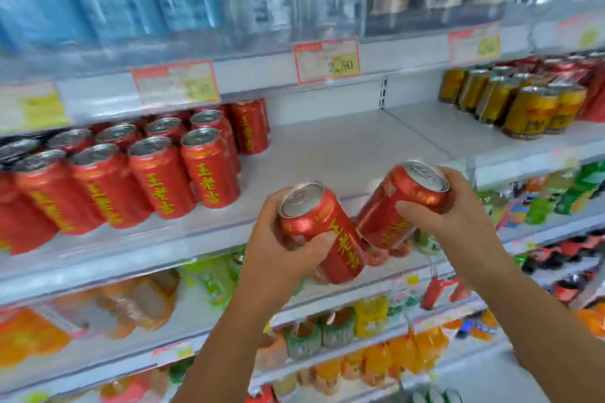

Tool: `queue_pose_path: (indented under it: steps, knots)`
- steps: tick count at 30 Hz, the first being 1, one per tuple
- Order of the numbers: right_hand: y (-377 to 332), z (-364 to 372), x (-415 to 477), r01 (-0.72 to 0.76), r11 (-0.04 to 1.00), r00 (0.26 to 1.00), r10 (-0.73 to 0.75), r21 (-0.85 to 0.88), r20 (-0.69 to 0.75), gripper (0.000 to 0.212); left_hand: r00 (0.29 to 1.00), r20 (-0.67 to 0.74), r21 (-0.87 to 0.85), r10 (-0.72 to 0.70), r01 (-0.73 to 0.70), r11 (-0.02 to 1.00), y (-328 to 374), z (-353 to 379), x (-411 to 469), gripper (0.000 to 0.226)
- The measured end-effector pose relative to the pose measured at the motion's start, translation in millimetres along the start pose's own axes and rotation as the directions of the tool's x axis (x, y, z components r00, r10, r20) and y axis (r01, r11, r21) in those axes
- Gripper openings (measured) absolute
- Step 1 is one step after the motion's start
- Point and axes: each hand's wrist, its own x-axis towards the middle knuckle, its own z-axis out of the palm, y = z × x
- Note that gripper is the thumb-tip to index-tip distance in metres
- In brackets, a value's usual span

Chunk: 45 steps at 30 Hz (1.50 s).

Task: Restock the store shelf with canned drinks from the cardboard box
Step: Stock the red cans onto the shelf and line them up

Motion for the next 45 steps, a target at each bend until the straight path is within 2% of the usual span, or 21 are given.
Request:
queue_pose_path:
  steps: [6, 11, 20, 27, 29, 34, 40, 43, 45]
  knots:
    - [-33.7, 64.0, 37.5, 0.112, 0.994, 0.991, -0.112, -0.005, 0.068, 0.051, 0.981, -0.188, 0.057, 0.044, -0.034, 0.998, 25.8, -64.8, 11.3, 0.045]
    - [-38.8, 120.7, 76.2, 0.143, 0.989, 0.981, -0.135, -0.048, 0.141, 0.055, 0.968, -0.249, 0.101, 0.008, 0.018, 0.995, 20.3, -102.4, 14.7, 0.038]
    - [-27.9, 176.7, 123.3, 0.138, 0.984, 0.968, -0.111, -0.109, 0.226, 0.059, 0.963, -0.266, 0.072, -0.032, 0.053, 0.996, 7.0, -111.6, 22.8, 0.03]
    - [-19.0, 183.7, 133.8, 0.122, 0.984, 0.915, -0.06, -0.133, 0.399, 0.085, 0.968, -0.252, 0.082, -0.019, 0.041, 0.996, 3.0, -111.8, 23.3, 0.037]
    - [-13.7, 183.3, 134.6, 0.141, 0.974, 0.918, -0.062, -0.177, 0.392, 0.089, 0.968, -0.251, 0.082, -0.027, 0.049, 0.995, 3.7, -111.8, 23.2, 0.044]
    - [-9.1, 194.9, 138.9, 0.107, 0.973, 0.935, -0.028, -0.205, 0.354, 0.076, 0.963, -0.266, 0.058, -0.052, 0.07, 0.996, 2.7, -113.4, 22.7, 0.032]
    - [-5.9, 199.1, 139.7, 0.118, 0.974, 0.938, -0.045, -0.195, 0.344, 0.075, 0.958, -0.277, 0.024, -0.075, 0.085, 0.996, 3.7, -111.6, 21.4, 0.036]
    - [-6.5, 195.9, 136.0, 0.087, 0.963, 0.939, 0.006, -0.254, 0.343, 0.079, 0.953, -0.293, 0.01, -0.078, 0.084, 0.996, 2.7, -111.6, 20.8, 0.034]
    - [-9.9, 188.7, 126.5, 0.116, 0.948, 0.958, -0.028, -0.296, 0.286, 0.073, 0.953, -0.287, -0.01, -0.099, 0.1, 0.995, 6.1, -110.6, 19.4, 0.035]
